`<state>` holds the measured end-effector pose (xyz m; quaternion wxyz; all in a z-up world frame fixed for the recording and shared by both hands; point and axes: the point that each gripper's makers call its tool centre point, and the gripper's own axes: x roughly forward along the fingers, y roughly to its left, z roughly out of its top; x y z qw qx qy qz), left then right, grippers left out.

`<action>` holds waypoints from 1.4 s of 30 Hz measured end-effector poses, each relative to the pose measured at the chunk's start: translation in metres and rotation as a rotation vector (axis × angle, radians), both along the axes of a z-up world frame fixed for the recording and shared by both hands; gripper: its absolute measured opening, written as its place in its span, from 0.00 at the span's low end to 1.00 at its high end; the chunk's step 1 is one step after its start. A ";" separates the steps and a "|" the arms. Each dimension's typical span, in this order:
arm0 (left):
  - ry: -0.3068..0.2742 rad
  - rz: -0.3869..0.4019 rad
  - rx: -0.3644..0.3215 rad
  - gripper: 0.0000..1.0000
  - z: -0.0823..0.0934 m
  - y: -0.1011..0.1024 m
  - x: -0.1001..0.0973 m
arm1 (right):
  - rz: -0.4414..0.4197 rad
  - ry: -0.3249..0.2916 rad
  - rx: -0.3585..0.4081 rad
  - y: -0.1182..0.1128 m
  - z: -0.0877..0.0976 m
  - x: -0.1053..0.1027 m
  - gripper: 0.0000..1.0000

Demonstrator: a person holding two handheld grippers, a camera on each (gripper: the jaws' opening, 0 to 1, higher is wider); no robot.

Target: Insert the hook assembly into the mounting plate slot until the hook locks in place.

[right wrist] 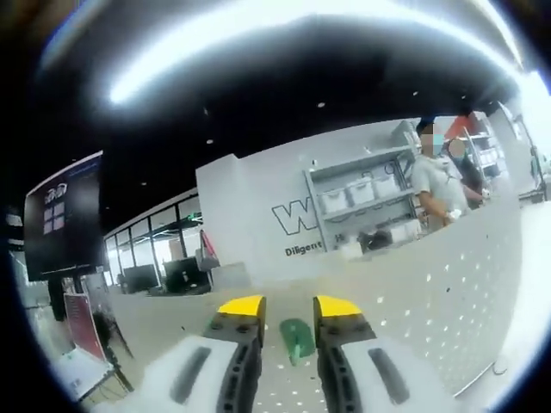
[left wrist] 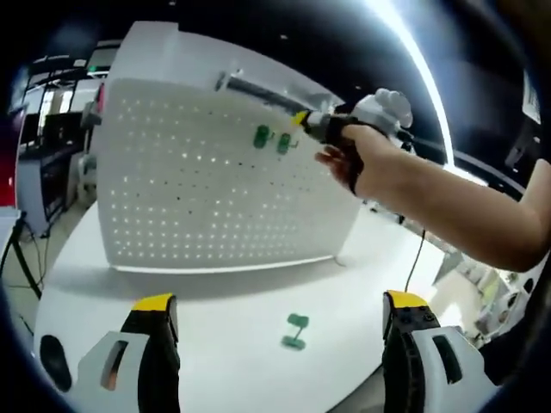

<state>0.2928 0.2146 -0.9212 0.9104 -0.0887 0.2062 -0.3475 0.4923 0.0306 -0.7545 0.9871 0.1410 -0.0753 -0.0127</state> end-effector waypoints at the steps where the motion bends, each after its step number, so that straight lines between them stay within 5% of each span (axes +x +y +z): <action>1: -0.001 0.001 0.001 1.00 0.001 0.000 -0.001 | 0.000 -0.006 0.022 -0.003 0.002 -0.002 0.21; 4: 0.017 0.006 0.012 1.00 -0.004 0.002 -0.003 | -0.004 -0.024 0.056 -0.014 0.007 -0.016 0.21; 14: 0.071 0.015 0.055 1.00 -0.023 0.008 -0.015 | 0.029 0.023 -0.008 -0.047 -0.013 -0.064 0.22; 18: 0.083 0.005 0.060 1.00 -0.027 0.006 -0.018 | 0.078 0.100 -0.050 -0.053 -0.041 -0.084 0.22; 22: 0.096 -0.001 0.064 1.00 -0.031 0.004 -0.021 | 0.107 0.189 -0.173 -0.056 -0.071 -0.099 0.23; 42: 0.122 -0.036 0.092 1.00 -0.040 0.004 -0.035 | 0.255 0.402 -0.241 -0.047 -0.165 -0.179 0.23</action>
